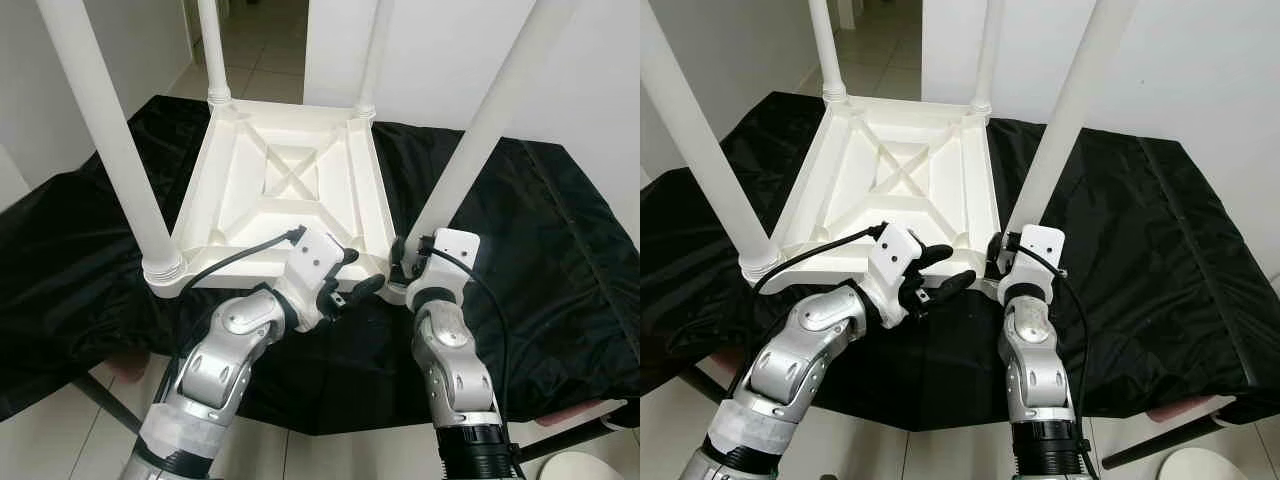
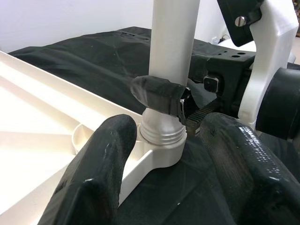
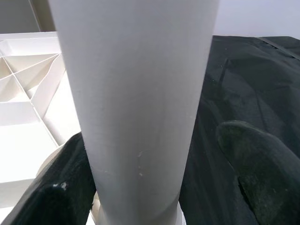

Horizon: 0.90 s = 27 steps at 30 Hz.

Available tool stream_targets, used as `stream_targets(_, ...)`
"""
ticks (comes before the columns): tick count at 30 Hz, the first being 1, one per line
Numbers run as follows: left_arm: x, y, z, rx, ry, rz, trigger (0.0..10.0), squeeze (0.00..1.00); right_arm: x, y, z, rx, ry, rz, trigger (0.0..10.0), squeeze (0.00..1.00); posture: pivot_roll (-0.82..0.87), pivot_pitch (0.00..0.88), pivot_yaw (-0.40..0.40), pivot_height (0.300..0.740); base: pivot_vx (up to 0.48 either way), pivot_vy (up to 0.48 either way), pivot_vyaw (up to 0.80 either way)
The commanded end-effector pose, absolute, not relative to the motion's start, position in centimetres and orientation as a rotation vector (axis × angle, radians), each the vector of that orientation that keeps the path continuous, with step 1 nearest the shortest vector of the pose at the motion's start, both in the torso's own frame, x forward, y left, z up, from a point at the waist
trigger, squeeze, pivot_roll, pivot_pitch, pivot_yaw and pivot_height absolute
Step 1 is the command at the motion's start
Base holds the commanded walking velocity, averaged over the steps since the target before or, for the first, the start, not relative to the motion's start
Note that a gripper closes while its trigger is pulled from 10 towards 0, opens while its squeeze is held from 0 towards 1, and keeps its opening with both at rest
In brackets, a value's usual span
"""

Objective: Building children table

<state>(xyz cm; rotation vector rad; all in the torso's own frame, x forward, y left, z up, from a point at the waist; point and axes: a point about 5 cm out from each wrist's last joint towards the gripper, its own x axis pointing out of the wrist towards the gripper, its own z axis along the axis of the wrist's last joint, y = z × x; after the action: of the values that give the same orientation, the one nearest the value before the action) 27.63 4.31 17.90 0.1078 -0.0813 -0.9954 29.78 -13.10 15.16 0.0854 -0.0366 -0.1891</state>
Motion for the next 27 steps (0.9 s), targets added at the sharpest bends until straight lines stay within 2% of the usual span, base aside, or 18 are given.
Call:
stream_targets(1, 27.6, 4.2, 17.8, 0.108, -0.073, -0.954, 10.0, 0.0, 28.6, -12.2, 13.4, 0.134, 0.036, -0.206, 10.0, 1.0, 0.02, 0.054, -0.053, 0.74, 0.0, 0.0, 0.0)
stream_targets(6, 27.8, 4.2, 17.9, 0.108, -0.076, -0.955, 10.0, 0.0, 28.6, -11.6, 14.1, 0.141, 0.001, -0.123, 10.0, 1.0, 0.04, 0.049, -0.043, 0.74, 0.0, 0.0, 0.0)
stream_targets(7, 27.8, 4.2, 18.0, 0.109, -0.078, -0.954, 10.0, 0.0, 28.5, -11.5, 14.4, 0.146, -0.015, -0.097, 10.0, 0.75, 0.04, 0.048, -0.045, 0.74, 0.0, 0.0, 0.0)
stream_targets(8, 27.9, 4.3, 18.0, 0.11, -0.08, -0.953, 10.0, 0.0, 28.5, -11.4, 14.6, 0.153, -0.026, -0.079, 10.0, 0.35, 0.04, 0.048, -0.045, 0.74, 0.0, 0.0, 0.0)
stream_targets(9, 27.9, 4.3, 18.0, 0.112, -0.081, -0.952, 10.0, 0.0, 28.4, -11.5, 14.7, 0.159, -0.032, -0.069, 10.0, 0.0, 0.04, 0.051, -0.046, 0.74, 0.0, 0.0, 0.0)
stream_targets(15, 27.7, 4.5, 17.9, 0.11, -0.078, -0.943, 10.0, 0.0, 28.6, -12.9, 15.1, 0.158, -0.058, -0.059, 10.0, 0.0, 0.04, 0.052, -0.056, 0.74, 0.0, 0.0, 0.0)
stream_targets(18, 27.7, 4.3, 18.0, 0.107, -0.08, -0.942, 10.0, 0.0, 28.9, -13.8, 15.1, 0.15, -0.055, 0.018, 10.0, 0.0, 0.04, 0.052, -0.058, 0.74, 0.0, 0.0, 0.0)
stream_targets(25, 27.7, 4.3, 18.0, 0.106, -0.081, -0.942, 10.0, 0.0, 28.7, -14.2, 15.1, 0.138, -0.054, 0.084, 10.0, 0.0, 0.04, 0.051, -0.058, 0.74, 0.0, 0.0, 0.0)
stream_targets(27, 27.7, 4.4, 18.0, 0.109, -0.08, -0.945, 10.0, 0.0, 28.8, -16.1, 14.7, 0.087, -0.041, 0.209, 10.0, 0.0, 0.04, 0.048, -0.047, 0.74, 0.0, 0.0, 0.0)
